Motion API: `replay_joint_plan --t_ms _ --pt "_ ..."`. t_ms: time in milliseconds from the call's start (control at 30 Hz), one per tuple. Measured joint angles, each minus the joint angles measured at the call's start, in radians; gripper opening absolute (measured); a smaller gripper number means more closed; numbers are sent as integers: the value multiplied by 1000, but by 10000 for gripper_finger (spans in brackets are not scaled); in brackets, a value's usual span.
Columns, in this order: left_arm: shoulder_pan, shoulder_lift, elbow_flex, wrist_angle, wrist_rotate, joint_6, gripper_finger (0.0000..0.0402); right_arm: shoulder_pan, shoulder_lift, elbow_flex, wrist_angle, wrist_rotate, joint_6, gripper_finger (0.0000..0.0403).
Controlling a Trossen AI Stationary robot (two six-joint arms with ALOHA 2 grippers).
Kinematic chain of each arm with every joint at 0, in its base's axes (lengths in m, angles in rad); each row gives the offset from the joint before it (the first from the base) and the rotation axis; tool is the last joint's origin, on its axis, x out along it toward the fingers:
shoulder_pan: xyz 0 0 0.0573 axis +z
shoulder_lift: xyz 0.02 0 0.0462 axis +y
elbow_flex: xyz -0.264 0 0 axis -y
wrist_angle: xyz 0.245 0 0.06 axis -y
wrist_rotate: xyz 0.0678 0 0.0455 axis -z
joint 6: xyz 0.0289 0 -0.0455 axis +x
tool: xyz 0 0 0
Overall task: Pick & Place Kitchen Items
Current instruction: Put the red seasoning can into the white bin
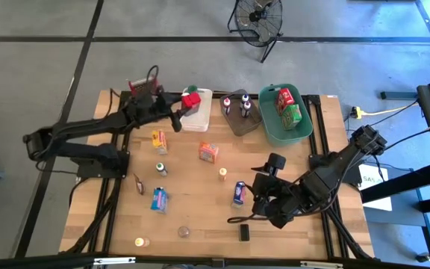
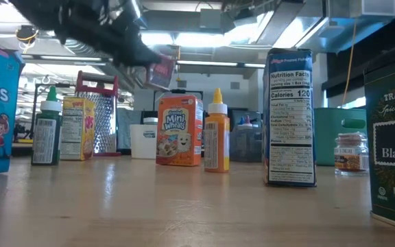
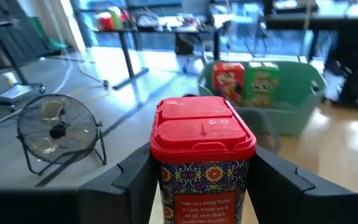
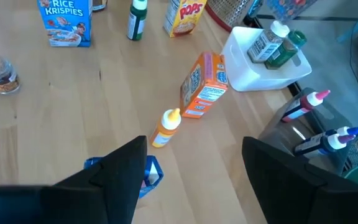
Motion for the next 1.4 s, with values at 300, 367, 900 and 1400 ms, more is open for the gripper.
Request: replay_joint_plan --t_ms 300,367,900,1400 --pt "-58 114 -120 268 -245 -139 200 -7 1 0 1 28 -1 265" --pt "-85 152 -120 304 -308 -134 202 -9 6 0 3 33 -1 265" --pt "-91 435 -120 601 -421 -203 205 -15 30 -1 -11 30 -4 266" --pt "-76 597 -114 729 -493 -211 208 -16 30 -1 -13 30 -4 266"
